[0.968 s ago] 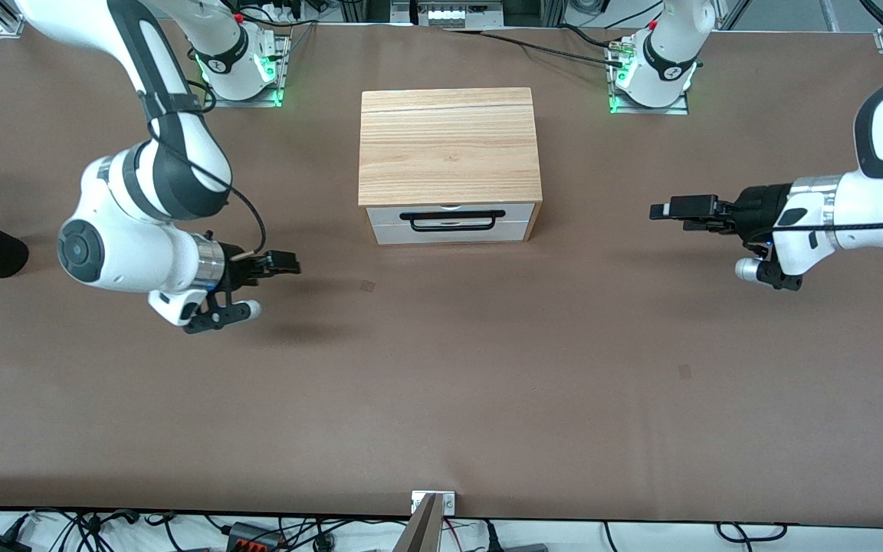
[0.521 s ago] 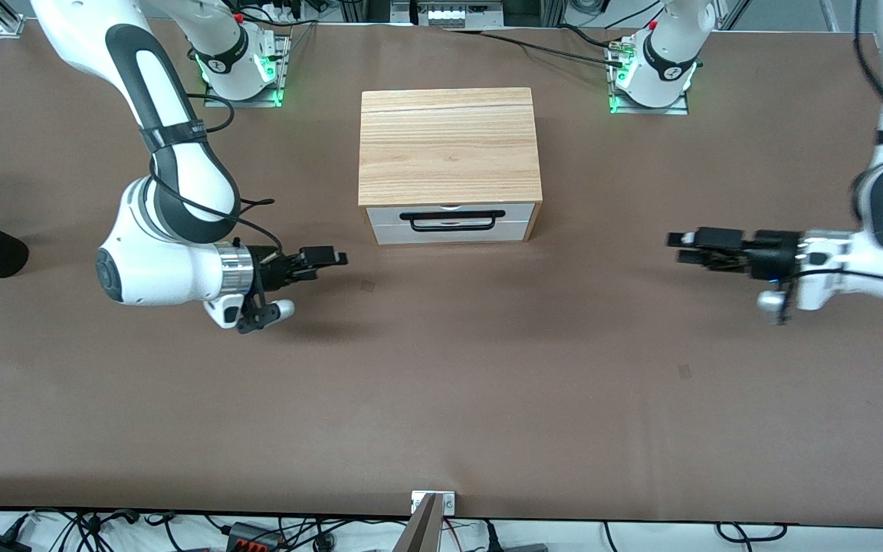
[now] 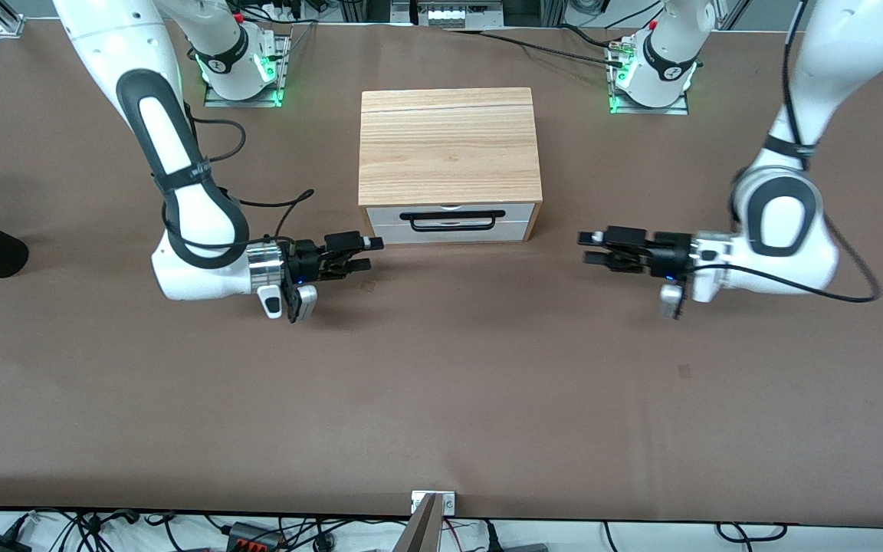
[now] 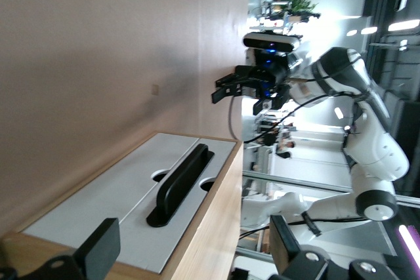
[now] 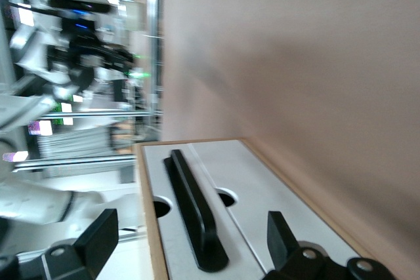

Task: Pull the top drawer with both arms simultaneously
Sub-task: 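Close in on the black handle ends with both grippers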

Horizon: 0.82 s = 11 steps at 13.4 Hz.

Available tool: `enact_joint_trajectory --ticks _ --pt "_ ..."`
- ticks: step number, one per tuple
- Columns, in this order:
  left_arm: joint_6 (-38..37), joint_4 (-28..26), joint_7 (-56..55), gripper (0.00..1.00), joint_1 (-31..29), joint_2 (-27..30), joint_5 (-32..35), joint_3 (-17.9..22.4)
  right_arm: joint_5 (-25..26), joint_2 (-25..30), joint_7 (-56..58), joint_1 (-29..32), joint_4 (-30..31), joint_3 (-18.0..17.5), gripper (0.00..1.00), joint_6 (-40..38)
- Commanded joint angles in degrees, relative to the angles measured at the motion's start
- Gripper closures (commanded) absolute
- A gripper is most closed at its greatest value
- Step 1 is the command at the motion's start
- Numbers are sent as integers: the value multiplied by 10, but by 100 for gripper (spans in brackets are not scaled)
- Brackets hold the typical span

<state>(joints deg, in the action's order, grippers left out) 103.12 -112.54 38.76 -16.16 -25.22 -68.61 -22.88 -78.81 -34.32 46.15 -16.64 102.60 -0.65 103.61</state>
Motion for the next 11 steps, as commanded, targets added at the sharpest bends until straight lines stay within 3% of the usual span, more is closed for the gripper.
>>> enact_joint_trajectory --ticks 1,4,6,8,11 --pt "13 -71 63 0 -6 12 -82 -15 -92 -37 84 0 19 -1 0 -61" --pt "9 -103 183 0 2 -51 -198 -23 -105 -61 97 -2 19 -13 0 -85" --pt "13 -102 192 0 5 -76 -240 -46 -107 -70 97 -15 19 -21 0 -81" --pt "16 -103 199 0 21 -87 -258 -53 -140 -76 103 -28 19 -21 0 -79" --pt "17 -103 200 0 37 -97 -270 -53 -146 -87 104 -36 27 -21 0 -78"
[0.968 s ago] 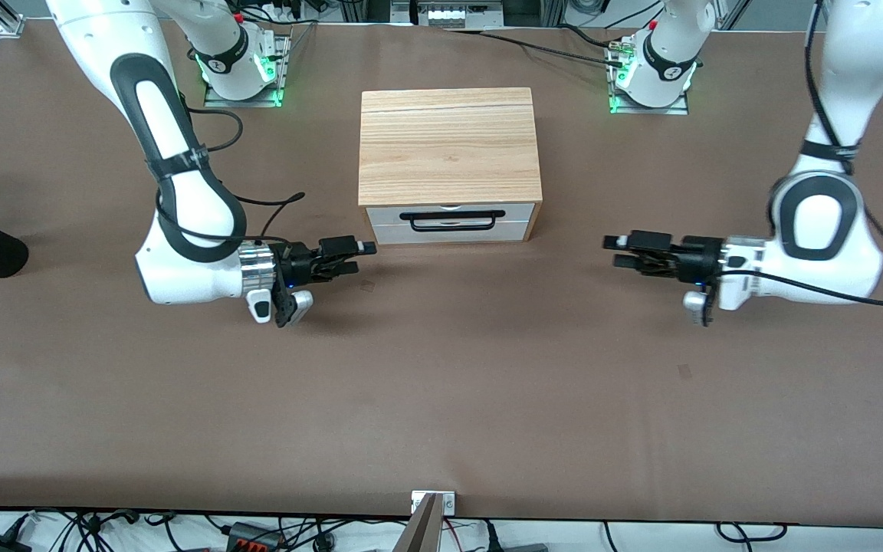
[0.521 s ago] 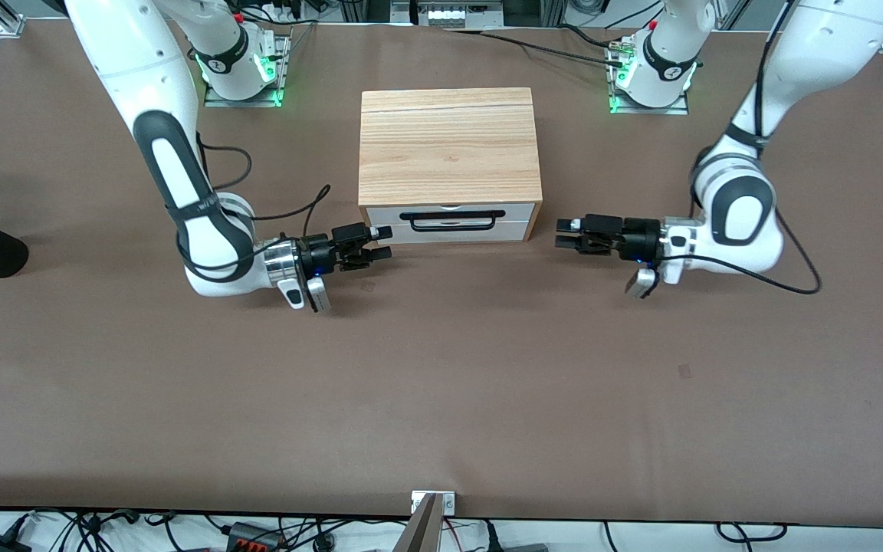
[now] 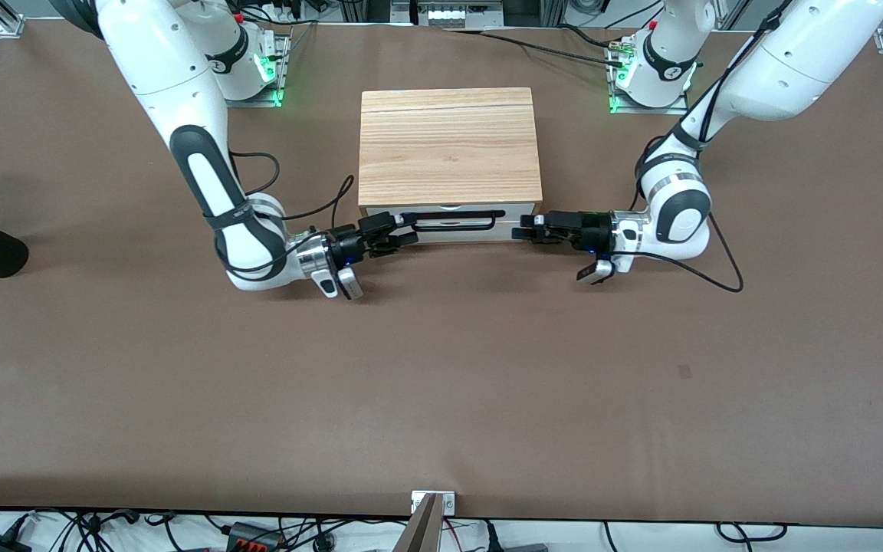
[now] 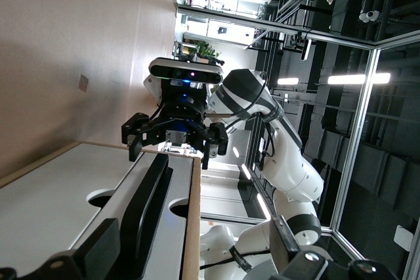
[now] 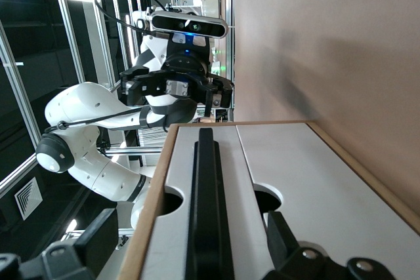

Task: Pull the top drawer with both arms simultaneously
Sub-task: 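Close in on the black handle ends with both grippers, then close both grippers on the black drawer handle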

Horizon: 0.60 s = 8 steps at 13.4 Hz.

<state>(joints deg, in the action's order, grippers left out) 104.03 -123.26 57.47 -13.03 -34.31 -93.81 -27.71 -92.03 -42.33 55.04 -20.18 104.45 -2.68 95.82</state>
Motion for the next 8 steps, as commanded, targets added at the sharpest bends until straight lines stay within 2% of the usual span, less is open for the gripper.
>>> enact_joint_trajectory --ticks 1,4,7,8 --pt "16 4 20 0 8 -9 -21 -6 -15 -7 16 0 9 0 0 -2" --pt "33 1 45 0 27 -12 -37 -6 -15 -9 15 -2 10 0 24 -3" --pt "44 -18 84 0 51 -17 -86 -6 -15 -9 13 -6 10 0 29 -3" --pt "46 -20 104 4 60 -21 -102 -6 -15 -9 13 -8 10 -1 30 -4"
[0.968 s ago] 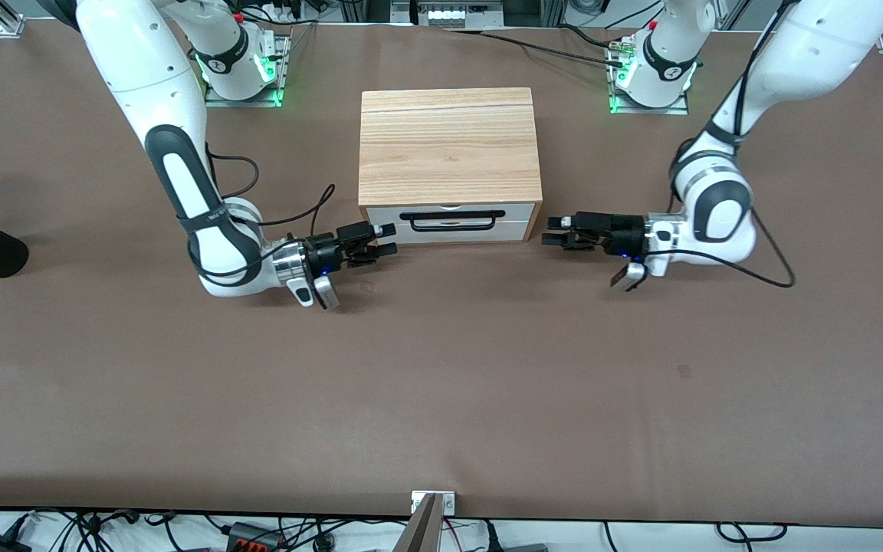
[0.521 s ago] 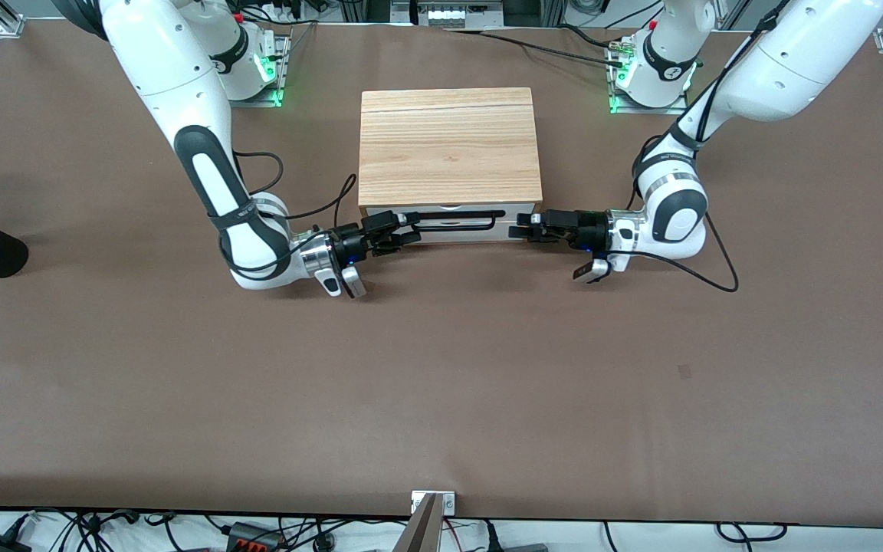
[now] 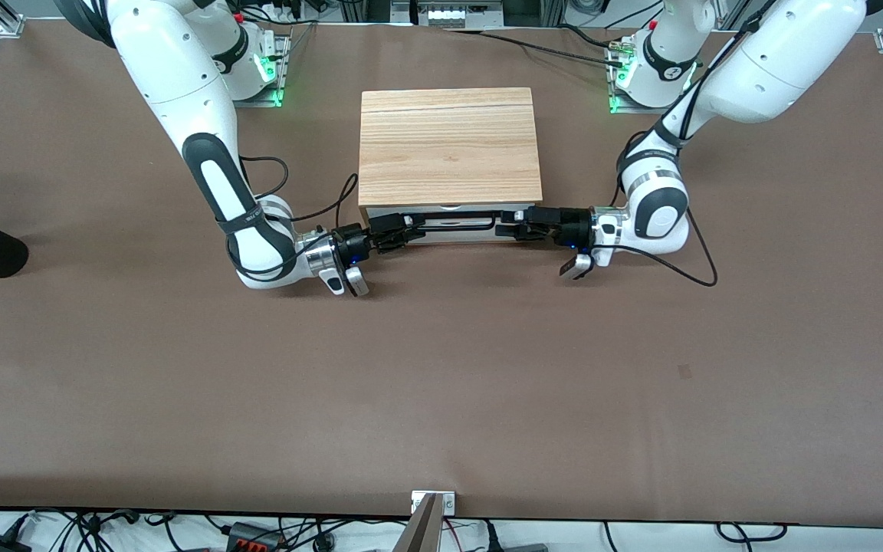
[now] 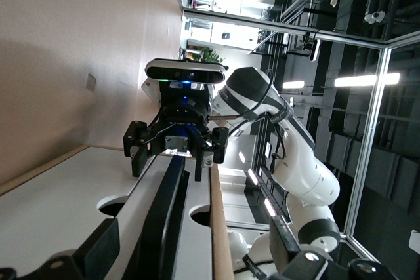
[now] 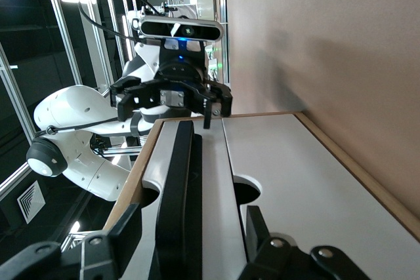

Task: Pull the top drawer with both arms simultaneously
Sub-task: 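Close both grippers on the black drawer handle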

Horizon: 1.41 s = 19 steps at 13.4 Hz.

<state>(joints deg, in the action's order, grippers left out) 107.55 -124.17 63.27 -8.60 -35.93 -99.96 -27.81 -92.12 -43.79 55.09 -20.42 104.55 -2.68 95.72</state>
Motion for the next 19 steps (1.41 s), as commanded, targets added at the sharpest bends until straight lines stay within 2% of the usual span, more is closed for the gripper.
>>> enact_joint_trajectory --ticks 1,2,4,5,6,8,10,15,19 --pt "11 -10 51 6 17 -11 -42 -5 -14 5 13 -8 9 -1 29 -4" --pt "11 -10 52 14 17 -12 -43 -5 -14 6 13 -9 9 -1 30 -4" --pt "8 -11 51 23 16 -13 -43 -5 -14 6 13 -9 9 -1 32 -5" --pt "8 -13 51 30 16 -13 -43 -5 -14 6 13 -9 9 -1 38 -5" --pt "8 -13 51 38 15 -13 -43 -5 -14 6 13 -9 9 -1 57 -5" --pt "8 -13 51 46 14 -13 -43 -5 -14 6 10 -9 9 -1 85 -5" --pt "8 -13 51 54 14 -13 -43 -5 -14 6 10 -9 8 -1 100 -11" --pt "10 -10 53 74 15 -13 -43 -5 -14 6 13 -8 6 -1 100 -11" --pt "13 -5 54 78 16 -14 -44 -4 -14 6 13 -7 5 -1 100 -13"
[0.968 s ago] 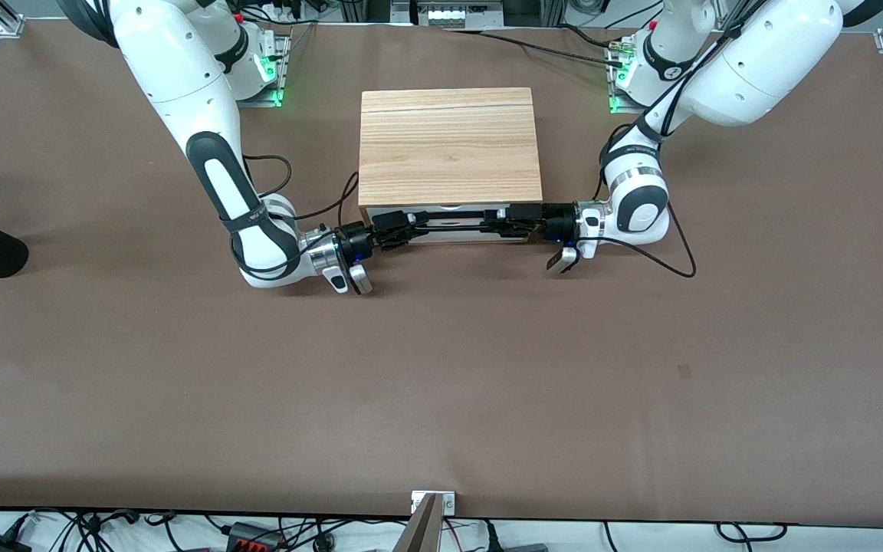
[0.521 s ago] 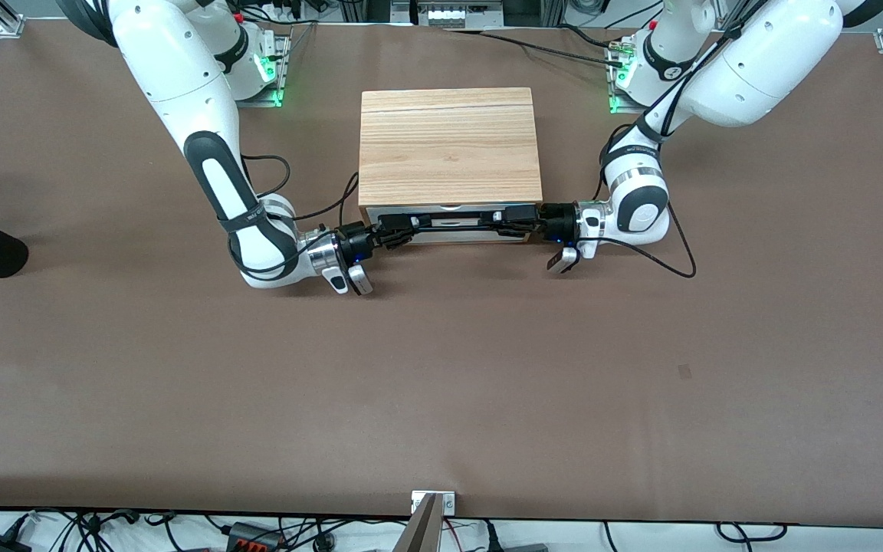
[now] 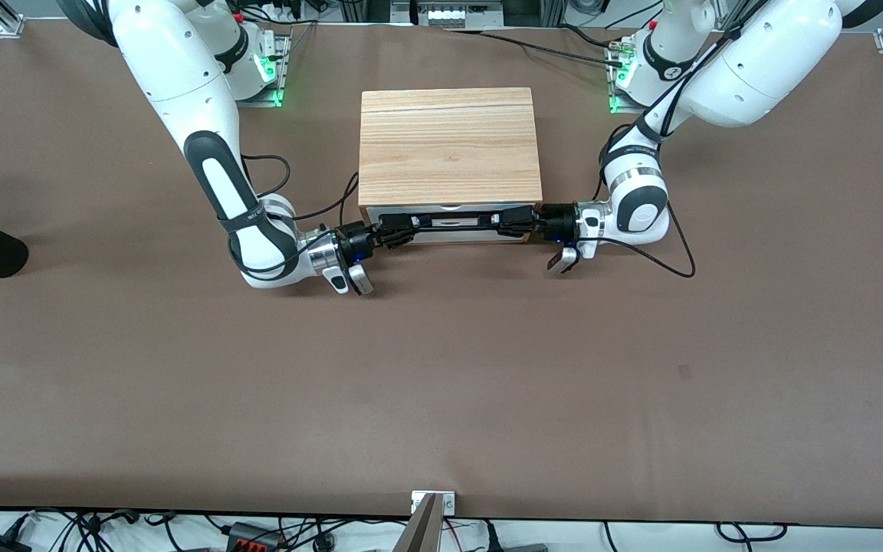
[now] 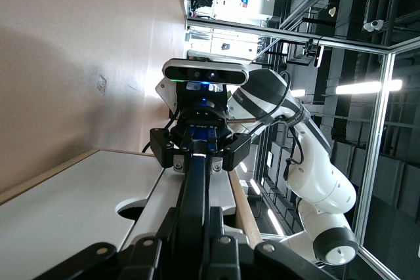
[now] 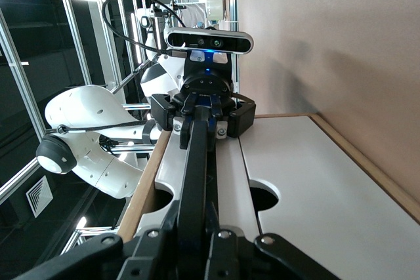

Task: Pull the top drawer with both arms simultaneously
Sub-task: 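Close both grippers on the black drawer handle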

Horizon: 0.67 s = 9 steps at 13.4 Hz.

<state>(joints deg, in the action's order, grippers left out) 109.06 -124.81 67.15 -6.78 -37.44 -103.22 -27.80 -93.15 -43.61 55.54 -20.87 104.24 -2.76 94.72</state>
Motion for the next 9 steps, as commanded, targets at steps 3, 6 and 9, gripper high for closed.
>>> enact_joint_trajectory --ticks 3,6,9 --pt "18 9 15 85 1 1 -26 -4 -4 5 8 -2 5 -1 100 -2" --pt "24 25 14 89 3 -3 -29 -4 -5 4 3 -4 -10 0 100 5" --pt "25 54 14 89 3 -18 -29 2 -4 -16 1 -3 -40 0 100 5"
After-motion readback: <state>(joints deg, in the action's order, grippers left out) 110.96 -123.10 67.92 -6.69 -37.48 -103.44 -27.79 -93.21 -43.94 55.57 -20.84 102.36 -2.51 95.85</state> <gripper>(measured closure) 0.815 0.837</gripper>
